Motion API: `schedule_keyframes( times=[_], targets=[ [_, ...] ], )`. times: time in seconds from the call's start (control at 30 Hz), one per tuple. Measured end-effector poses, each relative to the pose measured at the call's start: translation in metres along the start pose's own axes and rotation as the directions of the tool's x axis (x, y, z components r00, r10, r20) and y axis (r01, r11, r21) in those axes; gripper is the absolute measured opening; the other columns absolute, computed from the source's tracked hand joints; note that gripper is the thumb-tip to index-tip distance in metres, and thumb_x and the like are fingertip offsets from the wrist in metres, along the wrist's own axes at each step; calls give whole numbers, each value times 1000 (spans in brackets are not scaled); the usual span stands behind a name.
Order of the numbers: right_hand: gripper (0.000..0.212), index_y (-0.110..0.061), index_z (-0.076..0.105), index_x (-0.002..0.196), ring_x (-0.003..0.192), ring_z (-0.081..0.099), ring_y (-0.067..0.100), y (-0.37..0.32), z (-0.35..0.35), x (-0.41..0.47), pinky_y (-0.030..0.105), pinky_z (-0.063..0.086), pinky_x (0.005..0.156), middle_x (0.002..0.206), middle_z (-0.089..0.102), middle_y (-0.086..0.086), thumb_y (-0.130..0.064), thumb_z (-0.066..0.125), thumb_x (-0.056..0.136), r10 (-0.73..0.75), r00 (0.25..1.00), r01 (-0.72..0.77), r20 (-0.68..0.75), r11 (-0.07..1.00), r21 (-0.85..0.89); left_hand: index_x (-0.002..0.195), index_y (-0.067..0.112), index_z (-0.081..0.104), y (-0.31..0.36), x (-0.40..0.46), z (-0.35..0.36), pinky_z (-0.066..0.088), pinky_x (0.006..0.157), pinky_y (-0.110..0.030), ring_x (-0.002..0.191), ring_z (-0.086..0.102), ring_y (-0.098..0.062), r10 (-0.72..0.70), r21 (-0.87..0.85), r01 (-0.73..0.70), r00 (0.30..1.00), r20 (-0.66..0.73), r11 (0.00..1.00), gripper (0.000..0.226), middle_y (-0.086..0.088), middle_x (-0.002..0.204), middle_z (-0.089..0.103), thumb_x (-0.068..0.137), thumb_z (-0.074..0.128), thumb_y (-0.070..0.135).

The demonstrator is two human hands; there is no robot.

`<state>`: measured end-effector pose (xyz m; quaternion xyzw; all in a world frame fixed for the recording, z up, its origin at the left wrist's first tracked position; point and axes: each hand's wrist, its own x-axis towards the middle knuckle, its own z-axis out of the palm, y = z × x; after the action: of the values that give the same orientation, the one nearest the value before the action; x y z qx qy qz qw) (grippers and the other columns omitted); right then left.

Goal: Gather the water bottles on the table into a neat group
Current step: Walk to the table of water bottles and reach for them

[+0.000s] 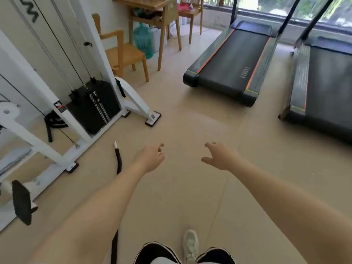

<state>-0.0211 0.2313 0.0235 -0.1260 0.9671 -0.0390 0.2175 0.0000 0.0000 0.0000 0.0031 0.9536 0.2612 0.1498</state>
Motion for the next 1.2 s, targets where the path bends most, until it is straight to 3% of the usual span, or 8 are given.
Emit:
schedule_keyframes(
  times=[0.2, 0.33, 0.47, 0.6, 0.7, 1.0, 1.1, 1.2],
  targets=[
    [47, -9, 44, 127, 113, 54, 32, -6, -94, 151, 41, 48, 87, 126, 57, 11, -40, 47, 92, -88, 985, 95, -146, 995, 39, 126, 16, 47, 23, 142, -88, 51, 78, -43, 85, 57, -28, 19, -92, -45, 962, -273, 995, 37, -10, 105, 62, 89, 44, 16],
    [42, -13, 44, 127, 112, 56, 30, -22, -153, 258, 38, 47, 84, 126, 57, 6, -39, 45, 93, -194, 953, 195, -233, 981, -20, 129, 14, 44, 8, 241, -147, 48, 78, -36, 93, 58, -25, -12, -114, -28, 943, -333, 993, 39, -5, 109, 60, 91, 44, 18],
    [42, -14, 45, 127, 110, 57, 30, -31, -216, 381, 40, 49, 85, 127, 57, 5, -38, 45, 93, -232, 935, 220, -268, 973, -73, 132, 17, 41, -14, 361, -206, 51, 81, -38, 90, 61, -23, -10, -177, -49, 948, -318, 983, 40, 3, 104, 55, 92, 44, 20],
    [43, -15, 41, 130, 108, 58, 28, -34, -299, 500, 38, 50, 82, 129, 55, 6, -37, 44, 94, -193, 949, 178, -248, 981, -80, 128, 16, 45, -26, 486, -284, 49, 83, -36, 92, 57, -19, 11, -204, -80, 948, -318, 976, 38, -6, 114, 60, 91, 48, 21],
    [44, -17, 38, 132, 110, 57, 26, -31, -359, 569, 38, 49, 85, 127, 57, 6, -37, 45, 94, -175, 938, 187, -300, 982, 12, 128, 15, 46, -14, 563, -345, 42, 75, -26, 90, 55, -16, 49, -239, -141, 935, -352, 961, 38, -4, 110, 59, 91, 50, 20],
    [46, -11, 53, 121, 96, 57, 19, 17, -502, 799, 30, 45, 85, 117, 62, 9, -44, 50, 90, -79, 951, 206, -300, 884, 420, 128, 18, 44, 16, 808, -439, 48, 78, -23, 92, 55, -14, 67, -324, -209, 915, -399, 923, 36, 2, 105, 55, 92, 49, 23],
    [42, -11, 54, 119, 90, 54, 16, 35, -546, 888, 27, 43, 80, 114, 62, 7, -41, 51, 91, -109, 939, 237, -327, 893, 383, 126, 19, 45, 16, 896, -465, 44, 69, -15, 90, 57, -13, 31, -353, -195, 907, -420, 915, 33, 1, 107, 58, 94, 46, 22],
    [37, -11, 55, 117, 91, 55, 15, 52, -602, 978, 28, 46, 85, 114, 63, 8, -37, 52, 91, -145, 946, 229, -291, 932, 280, 124, 21, 46, 13, 983, -504, 47, 77, -25, 88, 58, -11, -54, -400, -143, 896, -441, 905, 31, 0, 107, 61, 93, 45, 23]
  ],
)
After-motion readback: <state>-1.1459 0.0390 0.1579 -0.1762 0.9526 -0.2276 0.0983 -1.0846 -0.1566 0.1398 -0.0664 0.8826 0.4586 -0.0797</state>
